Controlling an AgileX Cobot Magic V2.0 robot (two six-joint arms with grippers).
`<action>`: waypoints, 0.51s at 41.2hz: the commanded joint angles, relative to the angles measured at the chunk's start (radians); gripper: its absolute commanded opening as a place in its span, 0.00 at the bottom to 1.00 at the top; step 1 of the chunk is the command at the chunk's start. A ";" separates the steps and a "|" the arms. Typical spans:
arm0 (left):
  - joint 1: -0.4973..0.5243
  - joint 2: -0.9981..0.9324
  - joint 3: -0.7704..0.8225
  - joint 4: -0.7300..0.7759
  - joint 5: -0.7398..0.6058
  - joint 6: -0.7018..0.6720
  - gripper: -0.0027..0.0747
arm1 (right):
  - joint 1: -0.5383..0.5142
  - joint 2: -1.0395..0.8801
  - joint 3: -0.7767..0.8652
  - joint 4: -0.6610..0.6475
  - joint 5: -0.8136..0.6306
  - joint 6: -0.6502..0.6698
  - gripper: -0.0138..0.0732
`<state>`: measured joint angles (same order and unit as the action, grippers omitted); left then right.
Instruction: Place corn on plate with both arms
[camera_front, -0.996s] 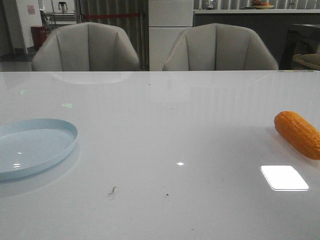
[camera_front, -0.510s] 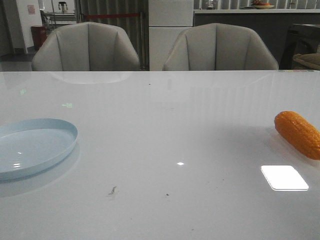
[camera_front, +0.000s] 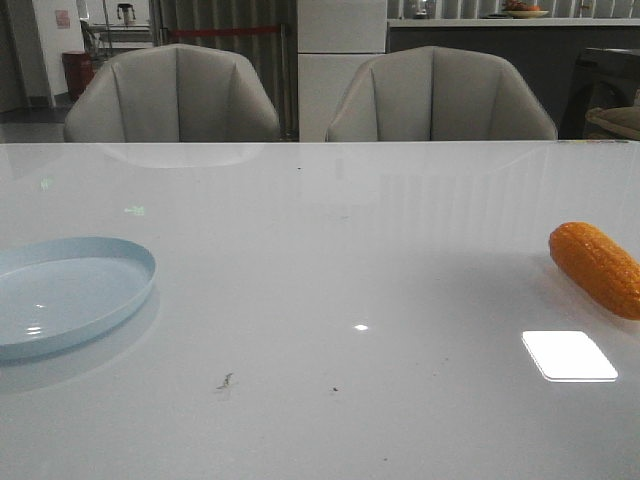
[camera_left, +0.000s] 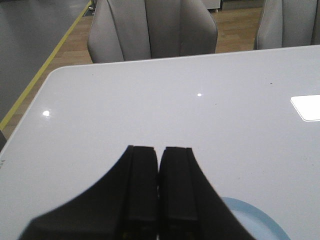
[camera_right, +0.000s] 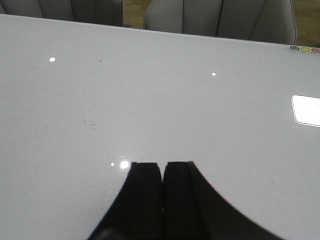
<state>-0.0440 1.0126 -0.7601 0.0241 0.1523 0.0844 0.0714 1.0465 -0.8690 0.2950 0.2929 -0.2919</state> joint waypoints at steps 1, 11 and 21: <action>0.002 -0.012 -0.036 -0.016 -0.043 -0.012 0.17 | 0.001 -0.014 -0.036 0.000 -0.048 0.002 0.44; 0.002 -0.012 -0.036 -0.016 0.066 -0.012 0.29 | 0.001 -0.014 -0.036 0.000 -0.037 0.002 0.80; 0.002 -0.012 -0.036 -0.016 0.029 -0.012 0.60 | 0.001 -0.014 -0.036 0.000 -0.037 0.002 0.80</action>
<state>-0.0440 1.0126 -0.7601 0.0195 0.2758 0.0844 0.0714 1.0465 -0.8690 0.2950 0.3202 -0.2919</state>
